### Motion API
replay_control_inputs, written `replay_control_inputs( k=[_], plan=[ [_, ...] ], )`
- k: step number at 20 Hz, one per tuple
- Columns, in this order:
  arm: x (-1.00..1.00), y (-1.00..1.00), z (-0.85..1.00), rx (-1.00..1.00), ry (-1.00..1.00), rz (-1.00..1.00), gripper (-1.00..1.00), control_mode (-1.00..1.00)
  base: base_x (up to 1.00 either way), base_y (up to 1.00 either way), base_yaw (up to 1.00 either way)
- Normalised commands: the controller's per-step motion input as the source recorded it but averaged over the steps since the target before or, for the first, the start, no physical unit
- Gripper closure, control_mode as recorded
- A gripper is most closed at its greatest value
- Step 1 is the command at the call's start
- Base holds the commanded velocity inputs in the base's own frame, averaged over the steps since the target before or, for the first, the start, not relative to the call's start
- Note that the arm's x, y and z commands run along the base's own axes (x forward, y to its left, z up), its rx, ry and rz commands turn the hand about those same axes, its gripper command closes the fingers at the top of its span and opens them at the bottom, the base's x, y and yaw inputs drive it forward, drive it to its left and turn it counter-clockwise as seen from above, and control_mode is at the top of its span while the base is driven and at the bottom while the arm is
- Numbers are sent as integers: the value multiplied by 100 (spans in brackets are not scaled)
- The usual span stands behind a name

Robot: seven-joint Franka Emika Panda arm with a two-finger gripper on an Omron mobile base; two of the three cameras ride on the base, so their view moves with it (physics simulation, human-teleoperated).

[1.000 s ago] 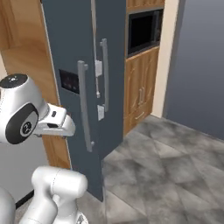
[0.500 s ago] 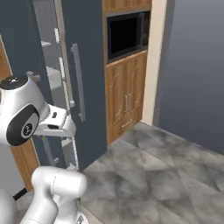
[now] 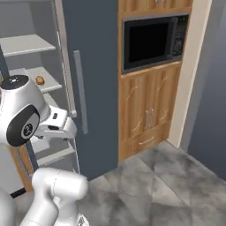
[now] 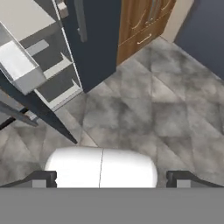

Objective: Take the eggplant, chicken drumstick, and garlic from the freezer and place them in the bowl on the counter.

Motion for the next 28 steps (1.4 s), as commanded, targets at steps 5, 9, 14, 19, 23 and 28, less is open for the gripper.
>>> replay_control_inputs(
  k=[5, 9, 14, 19, 23, 28],
  plan=[
    [0, 0, 0, 0, 0, 0, -100, 100, 35, -72, 64],
    [0, 0, 0, 0, 0, 0, -100, 100, 36, -67, 65],
    [0, 0, 0, 0, 0, 0, -100, 100, 41, -51, 64],
    [0, 0, 0, 0, 0, 0, -100, 100, 42, -9, 57],
    [0, 0, 0, 0, 0, 0, -100, 100, 52, 8, 28],
    [0, 0, 0, 0, 0, 0, -100, 100, 64, 0, 21]
  ],
)
